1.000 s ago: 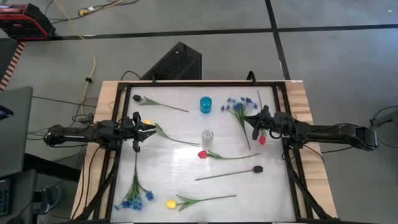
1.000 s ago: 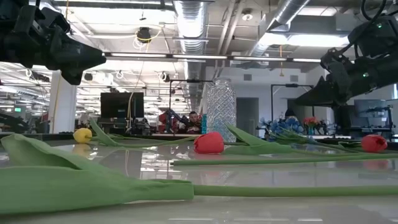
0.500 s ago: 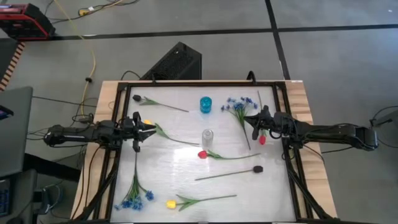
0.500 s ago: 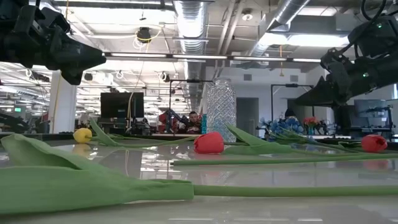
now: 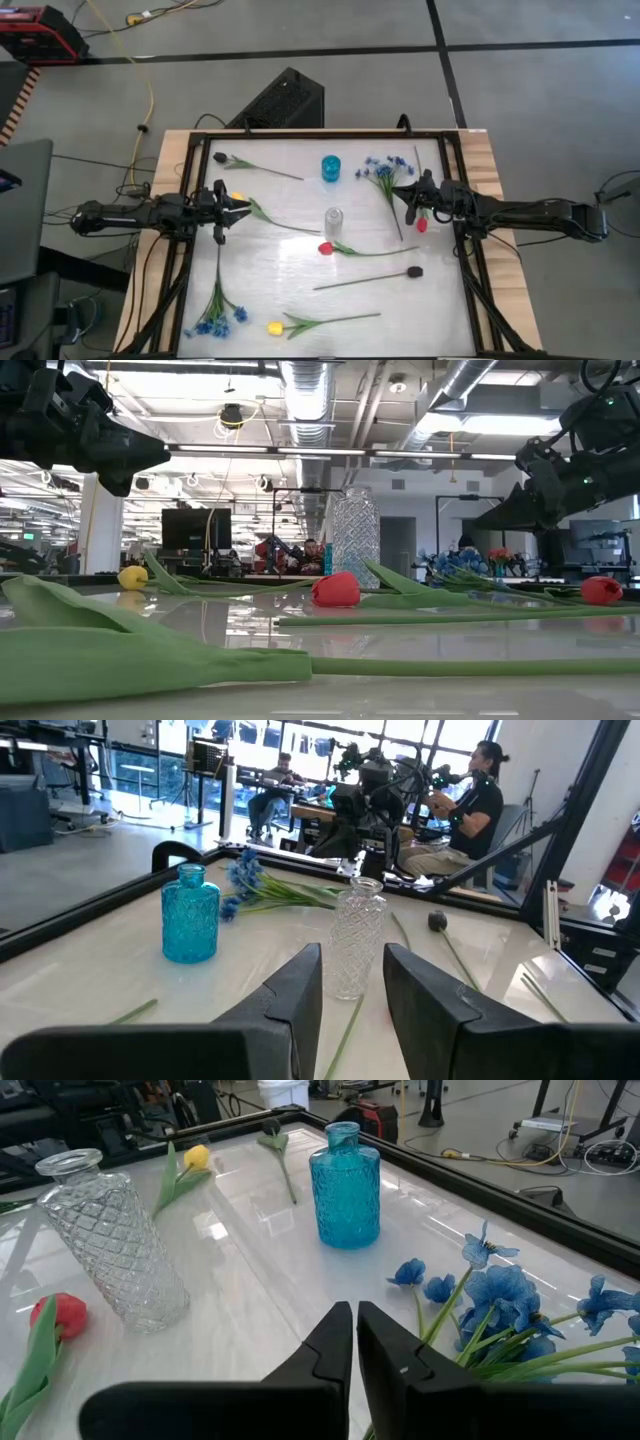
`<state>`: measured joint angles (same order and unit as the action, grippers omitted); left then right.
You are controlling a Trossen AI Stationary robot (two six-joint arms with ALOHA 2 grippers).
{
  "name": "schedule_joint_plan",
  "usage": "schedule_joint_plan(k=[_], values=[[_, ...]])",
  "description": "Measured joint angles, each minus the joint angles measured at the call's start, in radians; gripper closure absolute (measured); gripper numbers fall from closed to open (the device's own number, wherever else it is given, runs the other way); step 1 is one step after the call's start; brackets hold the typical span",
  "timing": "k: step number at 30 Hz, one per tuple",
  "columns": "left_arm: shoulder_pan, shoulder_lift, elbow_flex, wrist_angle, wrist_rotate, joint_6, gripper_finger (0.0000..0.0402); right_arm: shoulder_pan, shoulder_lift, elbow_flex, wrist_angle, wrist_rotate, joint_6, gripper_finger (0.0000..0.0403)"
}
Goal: Sort flowers into vase by color
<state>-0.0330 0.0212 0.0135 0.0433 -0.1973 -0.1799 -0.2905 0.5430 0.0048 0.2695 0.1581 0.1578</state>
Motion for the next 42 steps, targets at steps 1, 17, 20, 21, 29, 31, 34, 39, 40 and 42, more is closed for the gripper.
schedule_joint_plan(k=[1, 17, 20, 21, 29, 31, 34, 39, 40, 42], values=[[0.000, 0.000, 0.000, 0.000, 0.000, 0.000, 0.0304, 0.000, 0.000, 0.000, 0.000, 0.000, 0.000, 0.0353], [0.000, 0.000, 0.000, 0.000, 0.000, -0.011, 0.0304, 0.000, 0.000, 0.000, 0.000, 0.000, 0.000, 0.0353], [0.000, 0.000, 0.000, 0.000, 0.000, -0.041, 0.0304, 0.000, 0.000, 0.000, 0.000, 0.000, 0.000, 0.0353], [0.000, 0.000, 0.000, 0.000, 0.000, -0.052, 0.0304, 0.000, 0.000, 0.000, 0.000, 0.000, 0.000, 0.0353], [0.000, 0.000, 0.000, 0.070, -0.002, -0.023, 0.0304, 0.001, 0.000, 0.005, 0.009, 0.000, 0.030, 0.0353], [0.000, 0.000, -0.003, 0.119, -0.011, -0.010, 0.0304, 0.003, 0.000, 0.009, 0.013, 0.000, 0.101, 0.0353], [0.000, 0.001, -0.003, 0.188, -0.019, 0.010, 0.0304, 0.002, -0.001, 0.037, 0.060, -0.026, 0.253, 0.0353], [0.000, 0.063, -0.003, 0.286, -0.029, 0.047, 0.0304, 0.005, 0.021, 0.149, -0.134, -0.188, 0.326, 0.0353], [0.000, 0.091, -0.003, 0.310, -0.035, 0.046, 0.0304, 0.004, 0.035, 0.180, -0.203, -0.186, 0.349, 0.0353], [0.000, 0.168, -0.004, 0.387, -0.046, 0.038, 0.0304, 0.003, 0.079, 0.245, -0.325, -0.170, 0.363, 0.0353]])
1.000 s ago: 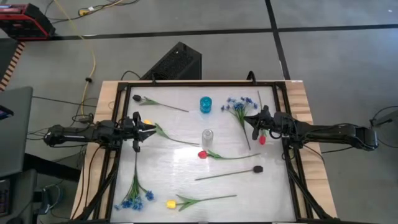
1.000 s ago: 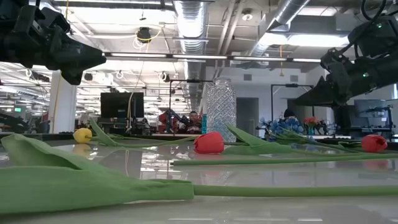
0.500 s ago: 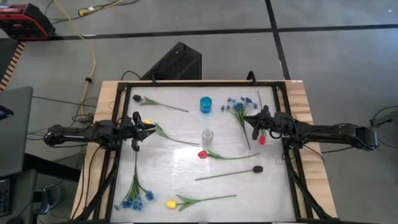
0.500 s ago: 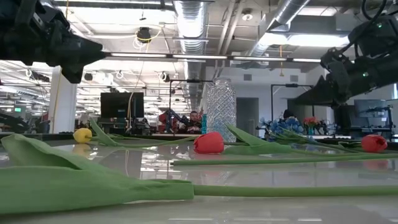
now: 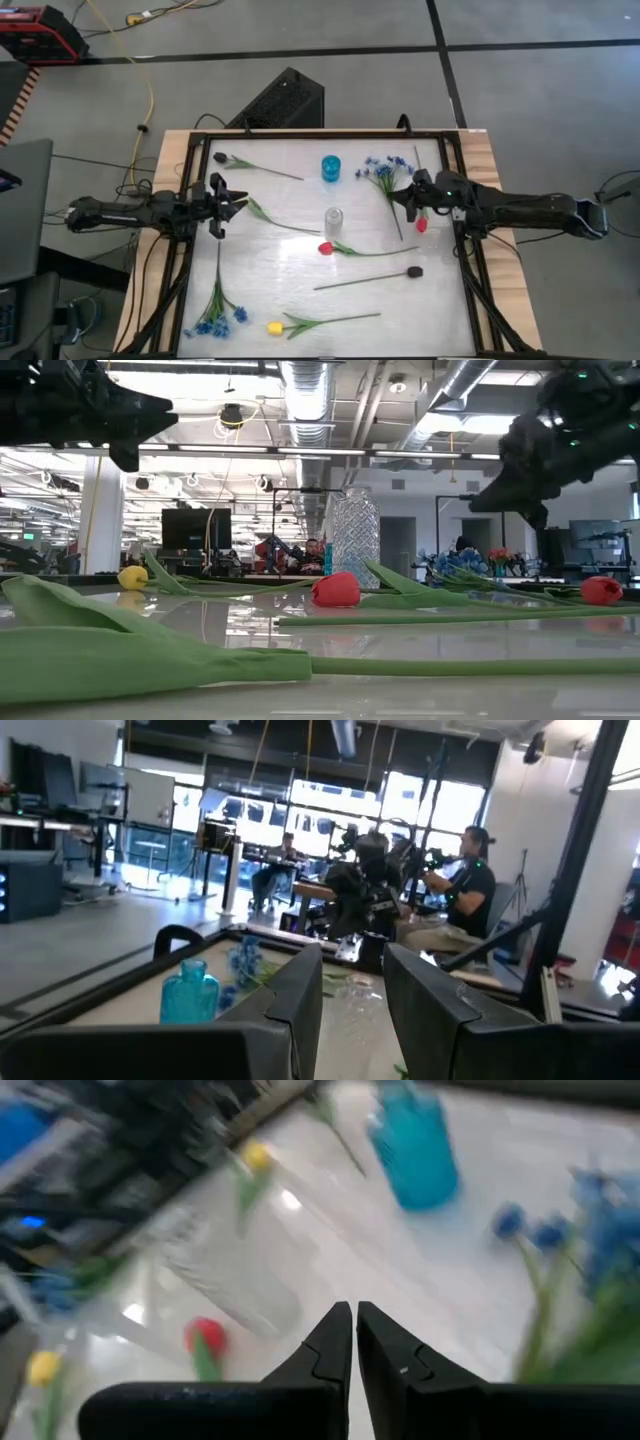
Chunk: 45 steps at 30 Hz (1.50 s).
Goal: Sort flowers into vase by color
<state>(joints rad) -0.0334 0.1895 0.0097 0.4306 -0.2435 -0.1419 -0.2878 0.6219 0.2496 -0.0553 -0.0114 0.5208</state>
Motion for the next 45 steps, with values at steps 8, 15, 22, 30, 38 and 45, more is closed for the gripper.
schedule_joint_plan(k=[8, 15, 22, 30, 38, 45], values=[[0.000, 0.384, 0.049, 0.153, -0.006, -0.009, 0.0304, -0.002, 0.225, 0.232, -0.309, 0.038, 0.004, 0.0353], [0.000, 0.625, 0.165, 0.159, -0.014, 0.050, 0.0304, -0.010, 0.388, 0.351, -0.417, 0.026, -0.089, 0.0353], [0.016, 0.732, 0.219, 0.110, -0.030, 0.001, 0.0304, -0.031, 0.508, 0.394, -0.445, 0.035, -0.029, 0.0348], [0.074, 0.804, 0.225, 0.087, -0.004, -0.028, 0.0290, -0.049, 0.625, 0.411, -0.521, 0.010, 0.041, 0.0241], [0.077, 0.827, 0.226, 0.122, -0.002, 0.008, 0.0286, -0.055, 0.738, 0.412, -0.544, -0.003, 0.077, 0.0108], [0.077, 0.827, 0.226, 0.122, -0.005, 0.033, 0.0285, -0.044, 0.827, 0.417, -0.536, 0.003, 0.087, 0.0117]])
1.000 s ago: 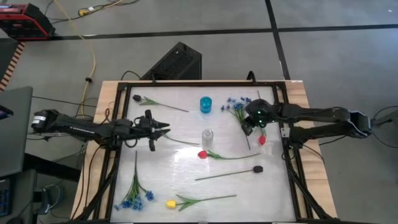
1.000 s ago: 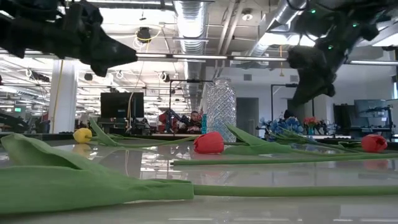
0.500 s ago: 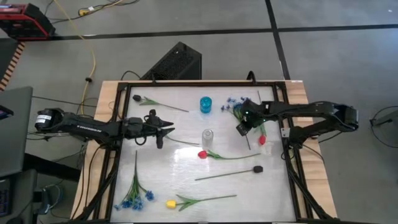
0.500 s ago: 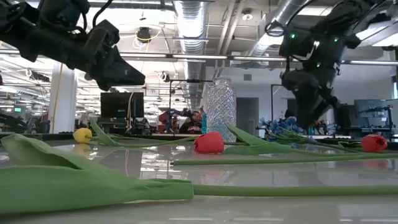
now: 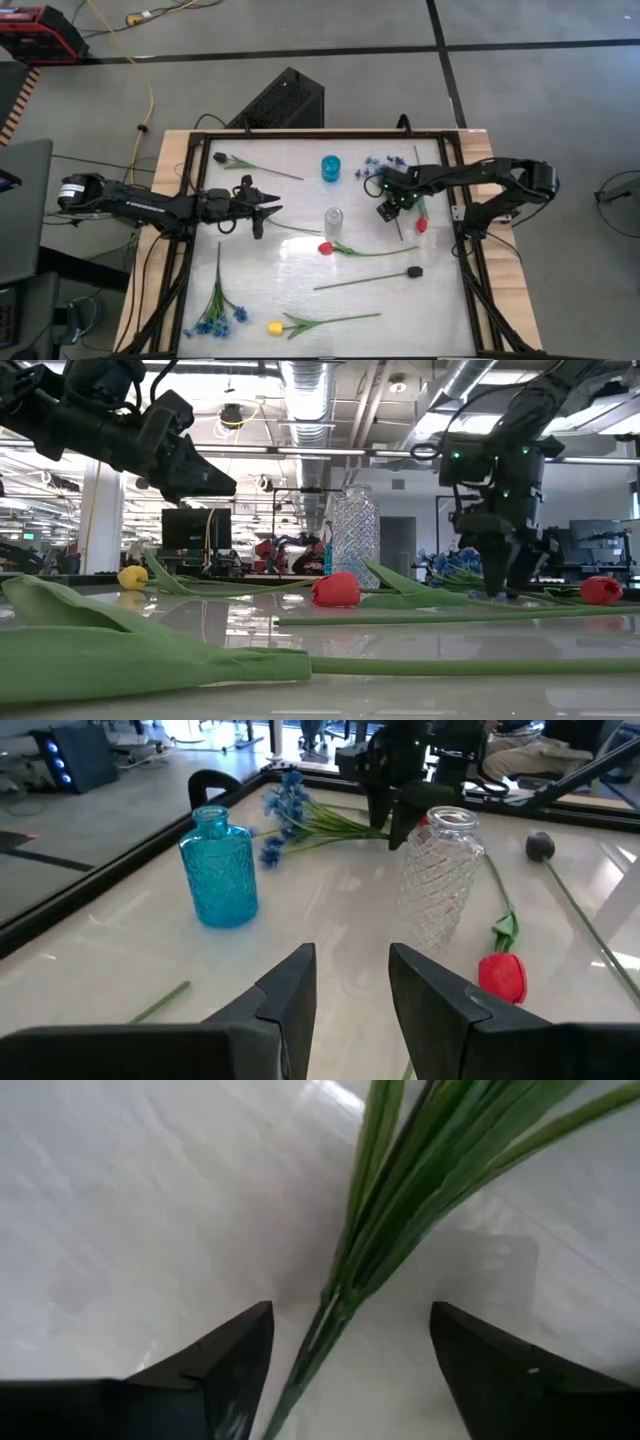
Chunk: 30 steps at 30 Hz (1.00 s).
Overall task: Sort flowers into vase by color
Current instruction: Put the right blue flowers into the blue vase
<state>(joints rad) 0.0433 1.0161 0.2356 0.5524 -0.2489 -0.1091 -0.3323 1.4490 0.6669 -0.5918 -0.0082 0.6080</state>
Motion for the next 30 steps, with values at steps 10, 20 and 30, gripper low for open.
schedule_joint_plan(k=[10, 20, 30], values=[[0.000, 0.000, 0.000, -0.001, -0.001, 0.011, 0.0285, 0.013, -0.002, 0.095, -0.078, 0.015, 0.037, 0.0357], [0.000, 0.000, 0.000, -0.004, -0.001, 0.012, 0.0285, -0.015, -0.116, 0.222, 0.060, 0.222, -0.096, 0.0361], [0.000, 0.000, 0.000, -0.004, -0.001, 0.002, 0.0285, 0.013, -0.027, 0.224, 0.948, 0.181, -0.381, 0.0368]])
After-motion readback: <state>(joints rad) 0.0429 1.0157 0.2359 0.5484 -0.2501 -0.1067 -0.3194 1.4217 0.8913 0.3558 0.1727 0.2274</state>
